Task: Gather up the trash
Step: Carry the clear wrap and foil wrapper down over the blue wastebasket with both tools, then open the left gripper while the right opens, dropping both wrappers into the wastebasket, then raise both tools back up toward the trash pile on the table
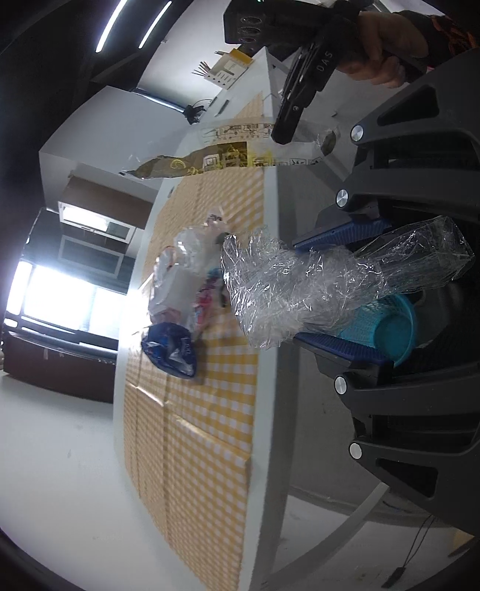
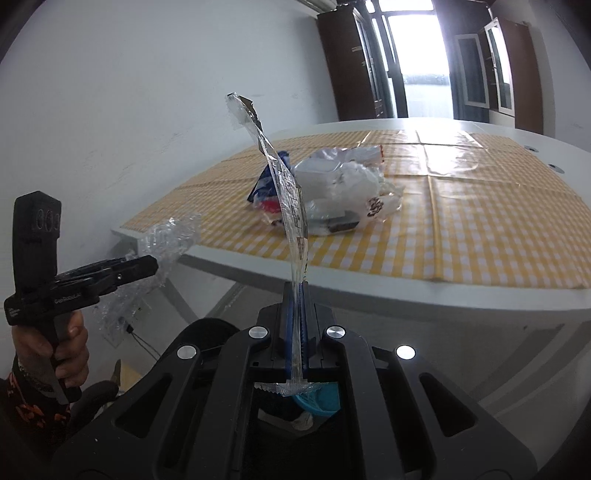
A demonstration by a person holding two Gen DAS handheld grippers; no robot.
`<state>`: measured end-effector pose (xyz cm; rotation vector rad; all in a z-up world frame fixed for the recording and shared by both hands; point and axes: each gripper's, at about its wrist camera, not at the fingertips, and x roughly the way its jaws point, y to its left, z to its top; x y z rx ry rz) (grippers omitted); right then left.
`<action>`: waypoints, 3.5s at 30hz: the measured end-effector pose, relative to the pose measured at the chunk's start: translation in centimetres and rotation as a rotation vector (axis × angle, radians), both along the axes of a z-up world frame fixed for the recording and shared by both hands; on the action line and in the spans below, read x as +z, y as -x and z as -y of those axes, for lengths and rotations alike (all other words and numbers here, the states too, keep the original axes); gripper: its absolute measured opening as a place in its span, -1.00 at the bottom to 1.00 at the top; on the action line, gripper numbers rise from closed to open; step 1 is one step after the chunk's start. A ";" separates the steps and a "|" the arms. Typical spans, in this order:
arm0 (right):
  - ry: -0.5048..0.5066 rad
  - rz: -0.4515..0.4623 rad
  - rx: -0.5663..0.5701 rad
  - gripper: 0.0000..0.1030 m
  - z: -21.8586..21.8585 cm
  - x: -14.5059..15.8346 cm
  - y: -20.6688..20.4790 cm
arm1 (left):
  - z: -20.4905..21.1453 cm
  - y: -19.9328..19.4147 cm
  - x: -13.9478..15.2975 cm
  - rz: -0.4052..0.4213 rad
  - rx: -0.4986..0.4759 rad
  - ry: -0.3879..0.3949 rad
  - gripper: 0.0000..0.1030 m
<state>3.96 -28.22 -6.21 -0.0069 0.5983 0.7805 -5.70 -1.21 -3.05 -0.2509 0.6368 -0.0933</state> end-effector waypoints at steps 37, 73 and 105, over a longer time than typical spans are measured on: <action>0.332 -0.632 -0.089 -0.97 -12.4 -29.3 -12.1 | -3.4 -12.3 -27.3 -0.562 0.141 0.156 -0.14; 0.372 -1.044 -0.220 -0.42 -14.2 -43.8 -23.2 | -6.5 -24.3 -40.9 -0.871 0.248 0.364 0.04; 0.449 -0.599 -0.177 0.36 -14.3 -31.5 -16.5 | -6.2 -18.1 -30.0 -0.617 0.266 0.114 0.57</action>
